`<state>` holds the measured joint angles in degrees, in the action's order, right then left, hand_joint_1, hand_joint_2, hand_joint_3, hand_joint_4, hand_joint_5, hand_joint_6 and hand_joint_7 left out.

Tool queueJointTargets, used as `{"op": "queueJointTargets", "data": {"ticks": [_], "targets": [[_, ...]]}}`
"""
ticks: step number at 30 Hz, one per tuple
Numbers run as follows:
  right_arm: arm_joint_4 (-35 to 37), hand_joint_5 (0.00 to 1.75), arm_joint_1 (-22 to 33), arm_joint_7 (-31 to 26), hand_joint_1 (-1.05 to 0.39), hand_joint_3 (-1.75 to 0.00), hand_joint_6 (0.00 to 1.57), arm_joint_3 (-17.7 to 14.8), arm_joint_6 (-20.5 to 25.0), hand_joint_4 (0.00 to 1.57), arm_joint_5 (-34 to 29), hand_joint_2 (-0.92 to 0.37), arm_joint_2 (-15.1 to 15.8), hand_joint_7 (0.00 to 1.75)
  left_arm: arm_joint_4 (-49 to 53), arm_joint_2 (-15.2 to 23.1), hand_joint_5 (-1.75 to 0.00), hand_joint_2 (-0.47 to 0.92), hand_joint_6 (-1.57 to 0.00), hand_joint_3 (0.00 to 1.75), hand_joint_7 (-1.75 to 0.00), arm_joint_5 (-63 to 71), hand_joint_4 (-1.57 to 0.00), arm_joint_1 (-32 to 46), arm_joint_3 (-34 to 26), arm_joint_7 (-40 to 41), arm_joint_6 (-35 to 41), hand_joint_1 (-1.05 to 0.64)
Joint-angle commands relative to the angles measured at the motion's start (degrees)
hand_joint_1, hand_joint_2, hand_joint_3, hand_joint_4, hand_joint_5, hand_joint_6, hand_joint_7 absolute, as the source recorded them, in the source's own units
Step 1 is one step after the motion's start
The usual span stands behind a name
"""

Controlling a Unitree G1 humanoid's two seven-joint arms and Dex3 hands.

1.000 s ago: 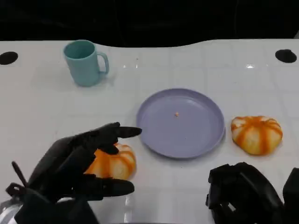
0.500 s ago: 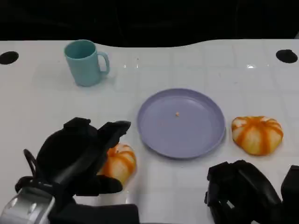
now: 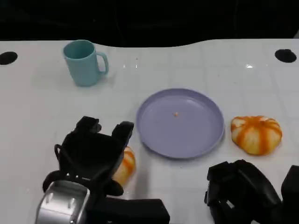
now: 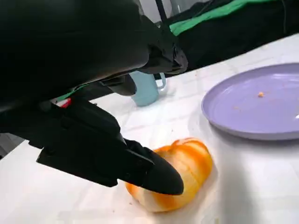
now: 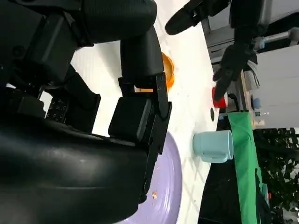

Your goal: Grasp the bread from the table and place it into the plate.

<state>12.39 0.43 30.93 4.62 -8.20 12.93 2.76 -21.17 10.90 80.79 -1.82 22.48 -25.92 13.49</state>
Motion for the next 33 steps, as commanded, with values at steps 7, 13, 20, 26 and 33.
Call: {"op": "queueJointTargets", "data": {"ticks": [7, 13, 20, 26, 33], "targets": [[-0.41, 1.30, 0.65, -0.20, -1.05, -1.38, 1.57, -0.31, -0.36, 1.55, -0.23, -0.03, 0.67, 1.03, 6.79, -0.62, -0.67, 0.66, -0.17, 0.02, -0.01, 3.83, -0.07, -1.98, 3.03, 2.75, 2.46, -0.30], [-0.59, 1.31, 0.83, 0.19, -1.05, -1.39, 1.57, -0.39, -0.08, 1.56, 0.36, -0.03, 0.61, 1.04, 8.64, -0.62, -0.69, 0.69, -0.18, 0.03, -0.01, 4.23, -0.07, -2.34, 3.91, 3.96, 2.88, -0.22], [-0.36, 1.31, 0.85, 0.35, -1.05, -1.39, 1.57, -0.34, -0.75, 1.56, 0.19, -0.03, 0.65, 1.04, 12.49, -2.27, -0.72, 0.69, -0.18, 0.03, -0.01, 2.88, -0.06, -3.47, 4.04, 5.49, 5.17, -0.32], [-0.34, 1.31, 0.89, 0.33, -1.05, -1.39, 1.57, -0.30, -0.84, 1.56, -0.06, -0.03, 0.74, 1.04, 16.24, -3.46, -0.72, 0.68, -0.17, 0.02, 0.00, 1.04, -0.04, -4.96, 4.17, 5.96, 7.35, -0.33], [-0.76, 1.31, 1.02, 0.15, -1.05, -1.39, 1.57, -0.28, -0.22, 1.56, 0.01, -0.03, 0.71, 1.04, 19.73, -3.64, -0.72, 0.67, -0.13, 0.01, 0.00, -1.78, -0.02, -6.76, 4.56, 5.64, 8.58, -0.51]]}}
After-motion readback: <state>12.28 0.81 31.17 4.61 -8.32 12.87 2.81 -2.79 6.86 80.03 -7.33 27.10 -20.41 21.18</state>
